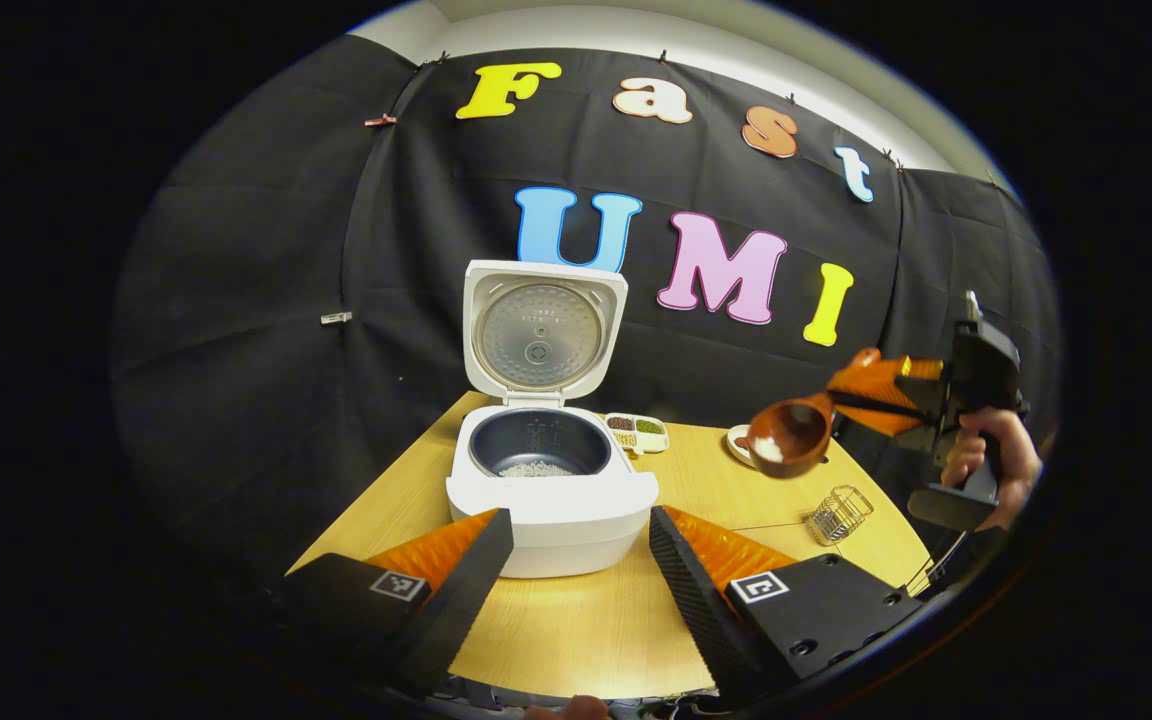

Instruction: Close the left gripper, press the button to open the rice cooker; take a wooden spoon from the chopstick holder with the right hand, scoop a spoonful of rice and pour it into the rice cooker, then put the wooden spoon back into the chopstick holder.

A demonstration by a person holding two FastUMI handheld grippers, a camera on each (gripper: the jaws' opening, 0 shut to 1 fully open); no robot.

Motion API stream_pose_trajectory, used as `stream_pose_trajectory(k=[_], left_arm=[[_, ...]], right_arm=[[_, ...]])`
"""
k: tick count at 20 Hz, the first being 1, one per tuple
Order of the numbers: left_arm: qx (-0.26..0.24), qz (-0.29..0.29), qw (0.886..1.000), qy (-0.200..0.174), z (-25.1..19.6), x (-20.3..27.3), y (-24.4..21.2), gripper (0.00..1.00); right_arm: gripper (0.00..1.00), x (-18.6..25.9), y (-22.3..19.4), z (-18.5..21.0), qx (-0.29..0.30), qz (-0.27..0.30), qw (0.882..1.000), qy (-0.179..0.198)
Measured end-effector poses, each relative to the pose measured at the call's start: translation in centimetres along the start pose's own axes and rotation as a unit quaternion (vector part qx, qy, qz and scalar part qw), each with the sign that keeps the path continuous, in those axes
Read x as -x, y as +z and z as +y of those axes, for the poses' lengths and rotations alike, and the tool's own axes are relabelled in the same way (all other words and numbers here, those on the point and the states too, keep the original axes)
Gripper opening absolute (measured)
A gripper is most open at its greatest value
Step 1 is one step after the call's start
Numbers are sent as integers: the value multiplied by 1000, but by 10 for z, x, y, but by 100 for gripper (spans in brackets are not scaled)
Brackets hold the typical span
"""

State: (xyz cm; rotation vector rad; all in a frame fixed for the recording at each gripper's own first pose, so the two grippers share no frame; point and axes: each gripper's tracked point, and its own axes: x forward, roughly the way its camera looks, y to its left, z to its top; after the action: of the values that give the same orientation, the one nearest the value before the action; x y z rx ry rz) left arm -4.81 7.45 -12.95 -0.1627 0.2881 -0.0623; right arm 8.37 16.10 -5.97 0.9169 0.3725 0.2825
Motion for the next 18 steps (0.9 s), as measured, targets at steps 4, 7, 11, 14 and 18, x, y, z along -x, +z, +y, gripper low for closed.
stream_pose_trajectory(k=[4,7,11,14,18], left_arm=[[8,4,1000,-2,7,3,-5,95],[15,8,1000,-2,13,8,-11,95],[16,11,1000,3,27,13,-15,95],[16,10,1000,9,38,14,-16,95],[30,14,999,14,50,13,-19,95]], right_arm=[[8,-32,-11,45,15,-1,1000,4],[8,-56,-29,65,37,-3,999,-4],[8,-87,-59,88,69,3,998,-3],[8,-111,-76,103,104,4,995,-2],[8,-144,-92,113,156,-2,988,-6]])
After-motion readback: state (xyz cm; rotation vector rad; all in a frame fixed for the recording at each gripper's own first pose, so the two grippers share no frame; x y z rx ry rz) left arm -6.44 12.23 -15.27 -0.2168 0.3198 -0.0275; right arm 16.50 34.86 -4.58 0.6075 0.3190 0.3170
